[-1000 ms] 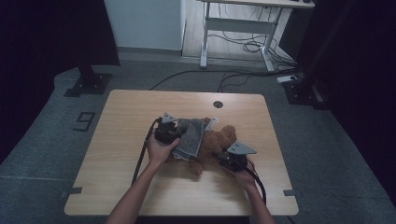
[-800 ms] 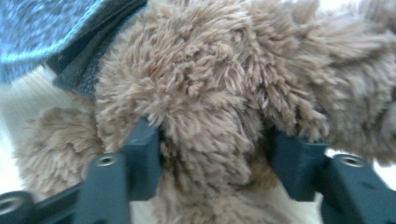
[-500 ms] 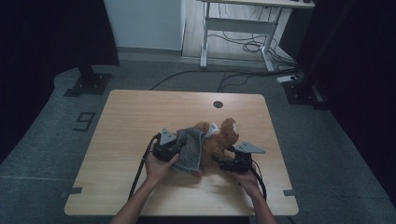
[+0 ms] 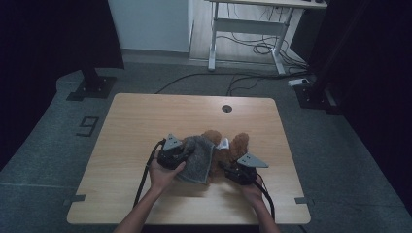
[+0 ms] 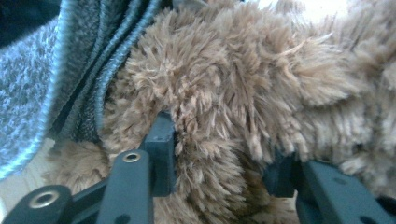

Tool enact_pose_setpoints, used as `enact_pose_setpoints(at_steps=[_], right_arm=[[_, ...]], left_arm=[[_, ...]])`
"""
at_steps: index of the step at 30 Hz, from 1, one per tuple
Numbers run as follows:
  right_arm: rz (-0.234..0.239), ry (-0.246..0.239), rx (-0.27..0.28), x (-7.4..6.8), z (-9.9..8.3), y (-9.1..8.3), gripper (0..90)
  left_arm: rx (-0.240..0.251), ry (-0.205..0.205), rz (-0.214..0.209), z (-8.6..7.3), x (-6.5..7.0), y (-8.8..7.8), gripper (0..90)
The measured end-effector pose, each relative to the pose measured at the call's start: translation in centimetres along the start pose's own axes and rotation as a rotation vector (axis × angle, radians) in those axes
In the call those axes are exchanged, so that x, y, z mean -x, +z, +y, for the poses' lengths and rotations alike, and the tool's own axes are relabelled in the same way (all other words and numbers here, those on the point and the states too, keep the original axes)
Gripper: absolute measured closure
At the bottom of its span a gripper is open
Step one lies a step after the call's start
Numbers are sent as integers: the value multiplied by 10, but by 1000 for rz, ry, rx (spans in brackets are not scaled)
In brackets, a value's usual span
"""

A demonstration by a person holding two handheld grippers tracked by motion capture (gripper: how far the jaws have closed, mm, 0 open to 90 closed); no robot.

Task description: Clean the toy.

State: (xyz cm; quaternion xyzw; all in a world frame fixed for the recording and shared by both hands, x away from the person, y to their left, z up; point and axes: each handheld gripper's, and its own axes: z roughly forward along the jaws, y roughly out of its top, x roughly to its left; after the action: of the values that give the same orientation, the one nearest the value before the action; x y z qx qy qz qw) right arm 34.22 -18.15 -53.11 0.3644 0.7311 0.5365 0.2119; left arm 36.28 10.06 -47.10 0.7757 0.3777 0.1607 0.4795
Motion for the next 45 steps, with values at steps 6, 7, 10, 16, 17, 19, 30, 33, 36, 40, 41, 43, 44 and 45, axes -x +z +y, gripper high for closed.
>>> enact_pose_setpoints(at_steps=[6,7,10,16,17,19,30,33,36,40,41,43,44,45], right_arm=[[4,8,7,2,-2,-1,571],[0,1,15,2,-3,-1,574],[1,-2,14,1,-3,-1,576],[-7,-10,26,-1,-6,-3,578],[-13,-13,29,-2,-7,-3,578],[-16,-3,21,-2,-7,-4,578],[-42,9,21,-4,-9,-4,587],[-46,12,23,-4,-10,-4,587],[-44,13,27,-4,-10,-4,587],[-44,12,30,-4,-10,-3,587],[-43,14,30,-4,-10,-3,586],[-43,17,31,-4,-10,-3,587],[-43,19,32,-4,-10,-3,587],[-43,19,32,-4,-10,-3,587]], left_arm=[[19,67,-45,29,29,3,823],[29,91,-67,42,42,7,823],[33,110,-93,55,56,13,822],[-35,142,-118,82,89,58,816],[-107,174,-81,82,95,79,816],[-161,203,-27,74,96,95,817],[-108,198,68,57,70,61,821],[-103,194,115,50,55,45,821],[-100,146,134,37,28,27,822],[-78,107,114,27,11,13,827],[-59,94,118,23,6,4,827],[-45,91,141,21,0,-5,827],[-45,91,141,21,0,-5,827],[-39,88,155,20,-3,-10,827]])
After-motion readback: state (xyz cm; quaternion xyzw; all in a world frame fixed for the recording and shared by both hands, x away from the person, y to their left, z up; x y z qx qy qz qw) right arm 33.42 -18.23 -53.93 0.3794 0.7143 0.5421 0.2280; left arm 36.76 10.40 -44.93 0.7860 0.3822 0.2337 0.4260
